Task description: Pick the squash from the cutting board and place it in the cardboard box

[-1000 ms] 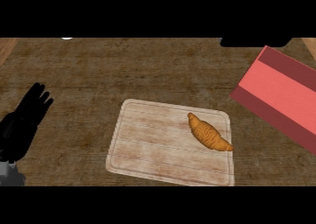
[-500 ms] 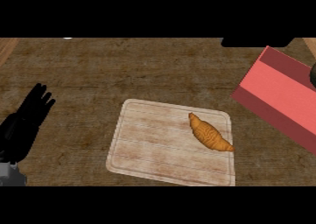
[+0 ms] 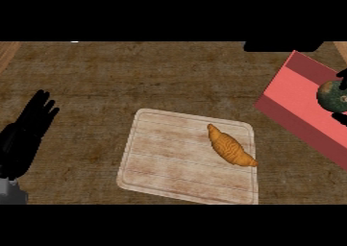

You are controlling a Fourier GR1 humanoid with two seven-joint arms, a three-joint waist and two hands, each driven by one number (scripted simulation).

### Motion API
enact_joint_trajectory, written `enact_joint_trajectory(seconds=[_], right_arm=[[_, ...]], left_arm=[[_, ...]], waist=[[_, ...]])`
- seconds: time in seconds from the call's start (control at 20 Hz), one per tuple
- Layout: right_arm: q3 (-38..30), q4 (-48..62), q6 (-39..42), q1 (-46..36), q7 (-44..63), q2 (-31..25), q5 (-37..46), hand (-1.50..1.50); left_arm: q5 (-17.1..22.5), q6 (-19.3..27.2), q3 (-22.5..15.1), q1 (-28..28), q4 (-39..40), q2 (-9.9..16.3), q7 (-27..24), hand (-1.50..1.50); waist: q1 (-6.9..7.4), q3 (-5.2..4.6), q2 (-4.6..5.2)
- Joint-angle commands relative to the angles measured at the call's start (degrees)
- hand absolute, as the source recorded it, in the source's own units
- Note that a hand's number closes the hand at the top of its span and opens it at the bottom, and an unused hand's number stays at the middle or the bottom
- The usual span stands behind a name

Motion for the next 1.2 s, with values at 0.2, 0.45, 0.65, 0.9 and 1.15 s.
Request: enact_joint_trajectory(seconds=[0.2, 0.45, 0.65, 0.9, 1.15], right_arm=[[-1.0, 6.6, 0.2, 0.6, -7.9, 1.6, -2.6, -1.50], [-10.9, 8.0, -4.4, -2.6, -10.3, 5.4, -12.7, -1.50], [-17.3, 6.3, -5.2, -2.1, -6.8, 8.4, -20.0, -1.50], [-25.4, 14.9, -0.3, -4.3, -8.5, 1.5, -28.3, -1.50], [-31.7, 18.7, 5.1, -3.1, -6.3, -5.4, -34.9, -1.50]], left_arm=[[-0.4, -0.8, 0.2, 2.3, -2.2, -0.3, -0.2, 0.00], [-1.1, 0.1, -0.1, -0.8, 1.0, -0.7, -0.7, 0.00], [0.2, -1.0, 2.6, -1.6, 4.7, 1.0, -1.9, 0.00], [-0.7, -0.3, 0.6, 1.7, -1.7, -0.7, -0.8, 0.00], [0.3, -2.1, 1.5, 5.4, -3.1, -0.3, -1.4, 0.00]], waist=[[-0.35, 0.00, -0.20], [-0.88, 0.07, -0.23], [-1.63, -0.03, -0.27], [-0.43, 0.02, -0.21], [-0.48, 0.00, -0.29]])
